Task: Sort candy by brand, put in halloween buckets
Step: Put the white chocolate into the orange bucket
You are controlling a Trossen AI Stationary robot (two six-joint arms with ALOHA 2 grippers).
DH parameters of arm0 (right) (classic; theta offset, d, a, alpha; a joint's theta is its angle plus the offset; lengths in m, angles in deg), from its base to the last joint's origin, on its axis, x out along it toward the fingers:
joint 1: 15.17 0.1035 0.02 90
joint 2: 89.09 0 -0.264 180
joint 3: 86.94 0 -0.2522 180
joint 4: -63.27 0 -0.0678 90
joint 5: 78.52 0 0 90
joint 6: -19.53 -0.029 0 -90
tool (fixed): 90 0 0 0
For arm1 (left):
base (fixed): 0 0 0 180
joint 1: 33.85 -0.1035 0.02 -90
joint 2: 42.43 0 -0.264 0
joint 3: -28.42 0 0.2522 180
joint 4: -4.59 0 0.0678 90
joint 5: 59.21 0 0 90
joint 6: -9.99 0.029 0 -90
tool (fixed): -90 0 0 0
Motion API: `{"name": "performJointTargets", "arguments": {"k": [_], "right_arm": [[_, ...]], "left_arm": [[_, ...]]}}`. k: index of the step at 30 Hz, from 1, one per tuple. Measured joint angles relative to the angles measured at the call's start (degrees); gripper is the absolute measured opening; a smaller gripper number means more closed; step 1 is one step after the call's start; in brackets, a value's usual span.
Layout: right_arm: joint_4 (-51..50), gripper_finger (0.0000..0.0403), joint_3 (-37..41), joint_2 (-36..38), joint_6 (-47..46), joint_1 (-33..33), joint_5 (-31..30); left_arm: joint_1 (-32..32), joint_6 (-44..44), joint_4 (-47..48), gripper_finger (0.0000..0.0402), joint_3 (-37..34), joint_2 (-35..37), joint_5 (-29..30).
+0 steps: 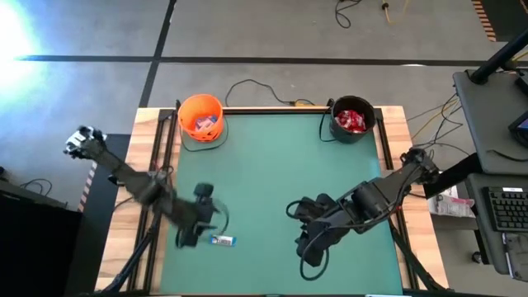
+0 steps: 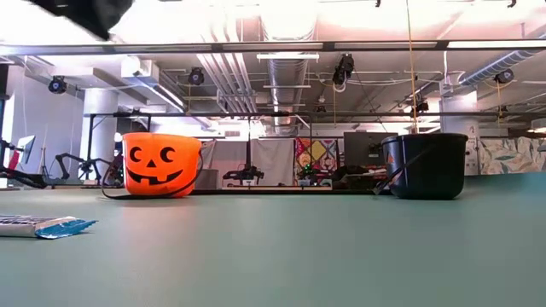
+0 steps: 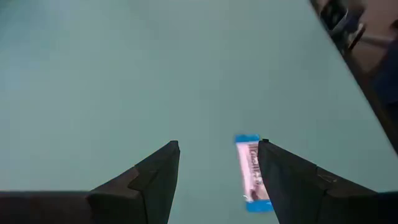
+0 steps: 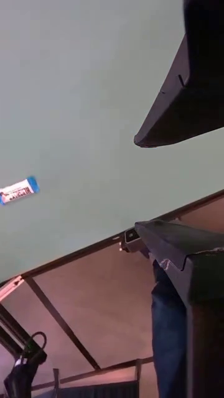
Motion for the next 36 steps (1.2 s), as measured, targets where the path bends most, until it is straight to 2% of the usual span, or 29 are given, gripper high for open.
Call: {"name": "performJointTargets", "arguments": {"k": [4,6,8,11,14,19,23,28,33,36], "right_arm": [[0.14,0.0196,0.06,-0.34,-0.49,0.19,-0.04],[0.19,0.0196,0.07,-0.49,-1.30,0.17,-0.57],[0.24,0.0196,0.07,-0.59,-1.53,0.14,-2.37],[0.23,0.0196,0.11,-0.59,-2.93,0.14,-6.47],[0.25,0.0196,0.11,-0.59,-5.19,0.14,-7.65],[0.24,0.0196,0.13,-0.59,-9.18,0.27,-7.63],[0.28,0.0196,0.17,-0.59,-10.01,0.30,-7.65],[0.27,0.0196,0.17,-0.59,-10.29,0.29,-9.25],[0.34,0.0196,0.31,-0.59,-11.34,0.30,-11.82],[0.46,0.0196,0.76,-0.59,-13.75,0.41,-13.98]], "left_arm": [[10.30,-14.59,-5.42,0.0203,-3.66,-3.85,12.33],[12.52,-17.54,-10.92,0.0203,-6.31,-5.13,17.02],[13.24,-19.31,-17.95,0.0203,-9.75,-5.66,19.14],[13.21,-24.13,-29.57,0.0203,-16.07,-6.29,18.65],[13.71,-26.82,-39.85,0.0203,-22.13,-8.16,18.16],[14.23,-21.09,-51.34,0.0203,-28.28,-14.53,19.92],[14.32,-18.44,-60.09,0.0203,-29.72,-20.23,19.15],[14.97,-17.87,-63.21,0.0203,-28.71,-26.57,16.96],[14.66,-19.24,-63.41,0.0203,-28.32,-31.26,20.36],[14.78,-22.08,-64.36,0.0203,-28.30,-32.84,20.05]]}}
